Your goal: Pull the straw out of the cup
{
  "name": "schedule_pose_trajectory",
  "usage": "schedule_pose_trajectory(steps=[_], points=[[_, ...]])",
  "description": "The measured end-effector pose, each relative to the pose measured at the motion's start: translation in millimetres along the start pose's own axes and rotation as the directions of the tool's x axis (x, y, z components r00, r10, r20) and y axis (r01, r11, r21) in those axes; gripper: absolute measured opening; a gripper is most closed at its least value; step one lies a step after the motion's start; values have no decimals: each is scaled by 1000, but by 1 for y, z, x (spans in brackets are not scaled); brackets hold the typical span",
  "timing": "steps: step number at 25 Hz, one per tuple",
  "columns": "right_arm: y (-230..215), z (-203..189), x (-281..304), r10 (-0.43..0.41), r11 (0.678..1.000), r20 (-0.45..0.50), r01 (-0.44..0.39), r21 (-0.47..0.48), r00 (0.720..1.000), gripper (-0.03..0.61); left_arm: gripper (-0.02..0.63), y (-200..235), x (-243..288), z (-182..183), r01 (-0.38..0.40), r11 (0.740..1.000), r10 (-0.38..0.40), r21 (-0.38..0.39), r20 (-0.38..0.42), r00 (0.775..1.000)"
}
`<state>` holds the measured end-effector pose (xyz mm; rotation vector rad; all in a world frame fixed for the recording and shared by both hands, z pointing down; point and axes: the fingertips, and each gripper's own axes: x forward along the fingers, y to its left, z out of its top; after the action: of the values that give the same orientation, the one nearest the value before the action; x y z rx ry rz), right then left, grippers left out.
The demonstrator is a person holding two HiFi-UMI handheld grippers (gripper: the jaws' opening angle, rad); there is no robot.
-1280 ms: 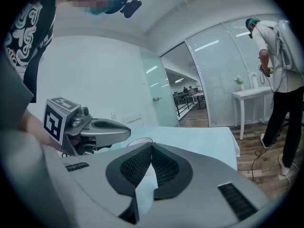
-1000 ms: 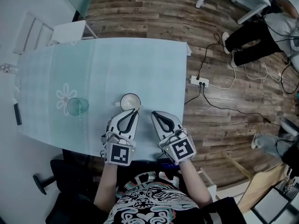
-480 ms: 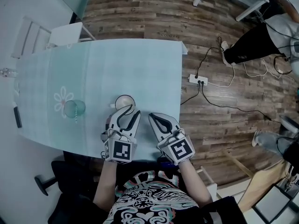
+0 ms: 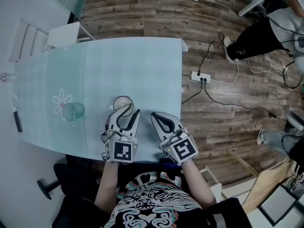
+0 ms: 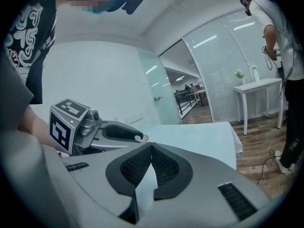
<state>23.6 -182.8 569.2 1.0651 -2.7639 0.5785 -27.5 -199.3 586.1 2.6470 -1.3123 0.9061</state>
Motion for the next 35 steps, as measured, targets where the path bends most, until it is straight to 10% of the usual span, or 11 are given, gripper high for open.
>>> schedule_pose_trajectory(steps=[35], points=[[5, 12, 9, 7, 998, 12, -7, 68, 1000, 16, 60, 12, -24, -1, -15, 998, 21, -66, 99, 995]])
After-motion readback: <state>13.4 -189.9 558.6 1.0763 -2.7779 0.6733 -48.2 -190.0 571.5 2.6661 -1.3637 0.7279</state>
